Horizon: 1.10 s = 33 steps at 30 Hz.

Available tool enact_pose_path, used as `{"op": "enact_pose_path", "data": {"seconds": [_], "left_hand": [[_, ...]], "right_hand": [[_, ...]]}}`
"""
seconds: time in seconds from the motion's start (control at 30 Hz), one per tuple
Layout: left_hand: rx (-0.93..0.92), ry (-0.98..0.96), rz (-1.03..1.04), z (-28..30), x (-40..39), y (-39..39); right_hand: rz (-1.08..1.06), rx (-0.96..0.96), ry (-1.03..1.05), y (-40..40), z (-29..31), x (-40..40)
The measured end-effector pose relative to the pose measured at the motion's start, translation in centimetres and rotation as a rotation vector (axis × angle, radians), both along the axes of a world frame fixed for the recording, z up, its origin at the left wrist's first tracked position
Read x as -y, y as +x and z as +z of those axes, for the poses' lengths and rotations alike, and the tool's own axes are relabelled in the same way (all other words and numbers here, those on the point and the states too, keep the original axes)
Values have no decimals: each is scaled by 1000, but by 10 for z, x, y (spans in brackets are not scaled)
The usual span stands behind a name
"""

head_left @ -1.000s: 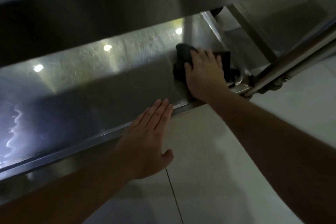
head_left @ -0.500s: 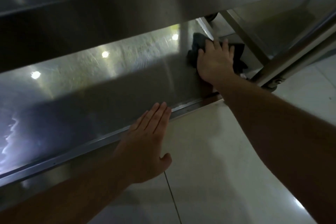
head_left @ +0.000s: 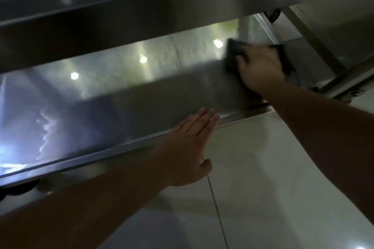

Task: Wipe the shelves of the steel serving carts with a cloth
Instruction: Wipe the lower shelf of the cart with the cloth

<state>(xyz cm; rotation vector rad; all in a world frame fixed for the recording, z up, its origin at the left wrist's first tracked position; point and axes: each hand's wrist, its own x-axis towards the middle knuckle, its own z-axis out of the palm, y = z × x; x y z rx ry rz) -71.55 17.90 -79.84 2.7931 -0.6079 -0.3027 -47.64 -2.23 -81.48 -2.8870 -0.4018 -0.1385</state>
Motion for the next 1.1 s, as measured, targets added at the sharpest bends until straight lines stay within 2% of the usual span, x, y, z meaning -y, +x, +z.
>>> {"op": "enact_pose_path", "data": {"seconds": [0.07, 0.13, 0.17, 0.23, 0.4, 0.43, 0.5, 0.57, 0.67, 0.73, 0.8, 0.83, 0.9, 1.03, 1.1], "left_hand": [[15, 3, 59, -1, -33, -19], [29, 14, 141, -2, -75, -42], [30, 34, 186, -2, -97, -54], [33, 63, 281, 0, -136, -74], [22, 149, 436, 3, -203, -96], [13, 152, 469, 3, -211, -96], [16, 122, 569, 3, -225, -95], [44, 80, 714, 2, -238, -97], [47, 76, 891, -8, -249, -105], [45, 102, 946, -17, -255, -108], [44, 117, 947, -25, -256, -109], [52, 123, 944, -26, -255, -109], [60, 123, 963, -27, -252, -110], [91, 119, 979, -24, -248, -112], [78, 117, 978, -22, -247, -113]], "right_hand": [[-273, -57, -14, 6, -2, 7], [-370, -122, -14, -1, 1, -19], [-349, -121, -16, -8, 4, -41], [-182, -68, -18, -28, 12, -97], [594, -132, 14, -125, 18, -212], [675, -170, 20, -135, 16, -215], [708, -177, 6, -130, 13, -192], [544, -139, 10, -111, 9, -141], [48, -9, -5, -80, 2, -44], [-254, -78, -54, -79, 0, -7], [-404, -180, -78, -88, 2, -14], [-385, -193, -85, -92, 2, -27], [-188, -206, -83, -108, 7, -66], [573, -210, -108, -168, 10, -134], [725, -232, -80, -166, 18, -129]]}}
